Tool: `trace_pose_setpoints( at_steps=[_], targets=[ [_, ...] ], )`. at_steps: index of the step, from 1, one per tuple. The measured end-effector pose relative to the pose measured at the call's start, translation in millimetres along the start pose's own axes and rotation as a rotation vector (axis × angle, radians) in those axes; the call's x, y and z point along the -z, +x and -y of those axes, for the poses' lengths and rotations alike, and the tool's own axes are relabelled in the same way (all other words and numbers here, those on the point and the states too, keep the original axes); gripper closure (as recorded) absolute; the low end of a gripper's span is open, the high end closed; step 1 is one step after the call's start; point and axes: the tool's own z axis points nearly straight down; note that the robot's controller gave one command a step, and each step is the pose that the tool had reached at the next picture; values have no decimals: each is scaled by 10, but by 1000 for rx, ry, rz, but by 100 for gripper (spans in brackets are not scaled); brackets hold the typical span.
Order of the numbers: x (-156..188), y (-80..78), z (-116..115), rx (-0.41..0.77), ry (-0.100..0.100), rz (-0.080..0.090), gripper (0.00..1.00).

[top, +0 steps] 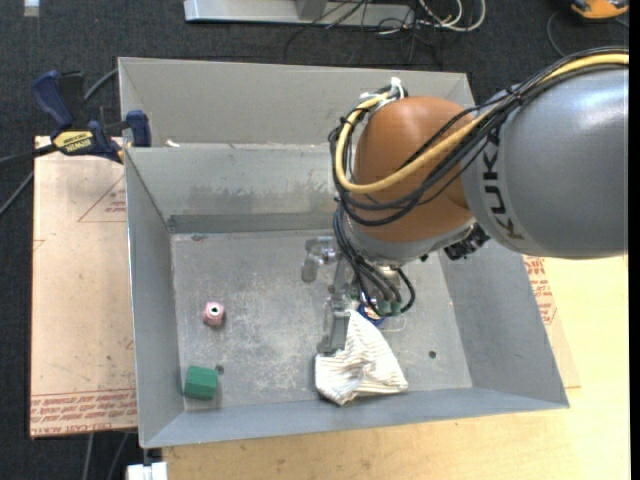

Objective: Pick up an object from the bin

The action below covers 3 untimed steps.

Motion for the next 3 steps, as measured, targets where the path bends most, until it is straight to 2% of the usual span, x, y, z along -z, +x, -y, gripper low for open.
trace_pose_setpoints(
  at_steps=[1,2,3],
  targets=[
    [45,-14,9,-4,-1,8,0],
    [-723,192,680,111,-1,5,0],
    [-934,109,636,-49,-2,9,100]
  ],
)
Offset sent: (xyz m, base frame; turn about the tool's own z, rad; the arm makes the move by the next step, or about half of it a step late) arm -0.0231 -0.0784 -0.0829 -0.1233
